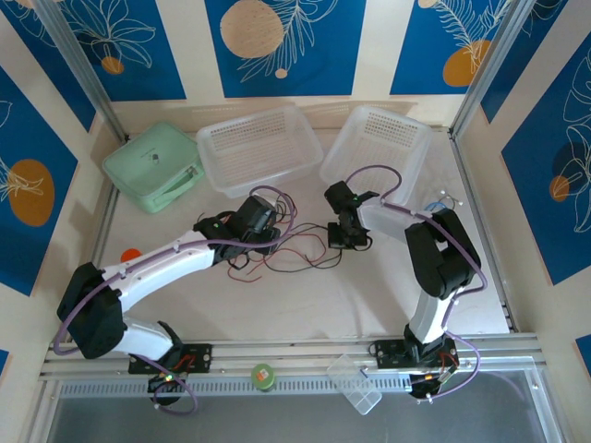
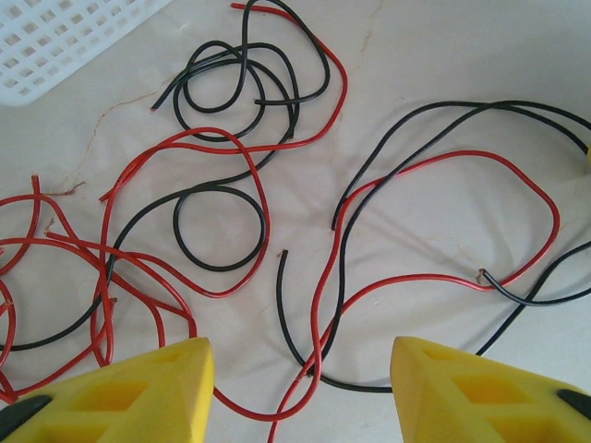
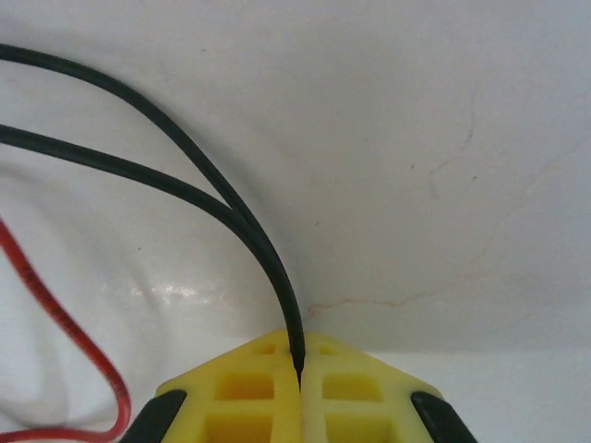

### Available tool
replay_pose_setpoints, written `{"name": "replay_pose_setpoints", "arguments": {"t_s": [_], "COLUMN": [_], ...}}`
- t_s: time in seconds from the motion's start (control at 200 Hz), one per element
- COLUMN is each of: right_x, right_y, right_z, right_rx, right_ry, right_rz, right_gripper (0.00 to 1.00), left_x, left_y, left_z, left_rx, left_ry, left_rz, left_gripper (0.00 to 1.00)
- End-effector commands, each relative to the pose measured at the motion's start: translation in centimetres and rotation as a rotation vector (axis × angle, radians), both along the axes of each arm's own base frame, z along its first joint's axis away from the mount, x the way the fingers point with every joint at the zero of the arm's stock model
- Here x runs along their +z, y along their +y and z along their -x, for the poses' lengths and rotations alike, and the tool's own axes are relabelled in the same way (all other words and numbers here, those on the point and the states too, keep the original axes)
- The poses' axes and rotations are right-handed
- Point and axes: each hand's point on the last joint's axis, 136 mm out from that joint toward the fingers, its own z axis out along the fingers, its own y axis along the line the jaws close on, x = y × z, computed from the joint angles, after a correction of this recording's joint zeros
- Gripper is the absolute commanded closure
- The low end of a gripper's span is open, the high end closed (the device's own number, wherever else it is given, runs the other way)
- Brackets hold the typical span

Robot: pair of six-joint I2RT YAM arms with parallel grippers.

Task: Untangle the cables

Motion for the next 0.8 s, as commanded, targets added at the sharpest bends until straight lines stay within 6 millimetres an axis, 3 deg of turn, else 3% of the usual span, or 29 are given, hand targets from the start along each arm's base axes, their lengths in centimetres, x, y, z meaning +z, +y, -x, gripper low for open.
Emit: {"name": "replay_pose_setpoints", "arguments": {"t_s": [0.0,0.24,0.455,0.63,0.795], "right_x": [3.0,5.0,3.7,2.2,2.7], "right_y": [0.2,0.5,0.9,-0.5,-1.4], "right_z": [0.1,1.8,4.1,5.8,6.3], "right_rx": [0.0,0.02,-0.007,-0.09,-0.144], "right_ry": [-0.052,-0.059,0.017,0.082,0.072], "right_rz": [-0.036,-0.103,-0.117,-0.04,-0.016], "right_gripper": [1.0,1.0,1.0,0.75,0.62], "left_x": [0.9,0.3,-0.1,-0.3,-0.3], "left_y": [-0.7,-1.6,-1.8,-1.5,-1.4], "left_z": [0.0,-0.1,0.0,0.3,0.3], "left_rx": [-0.013,-0.034,-0.039,-0.04,-0.04], "left_ry": [-0.011,0.001,0.005,0.006,0.007], "left_rz": [0.007,0.001,-0.011,-0.018,-0.023], "left_gripper": [0.47,0.47,0.47,0.47,0.47]}}
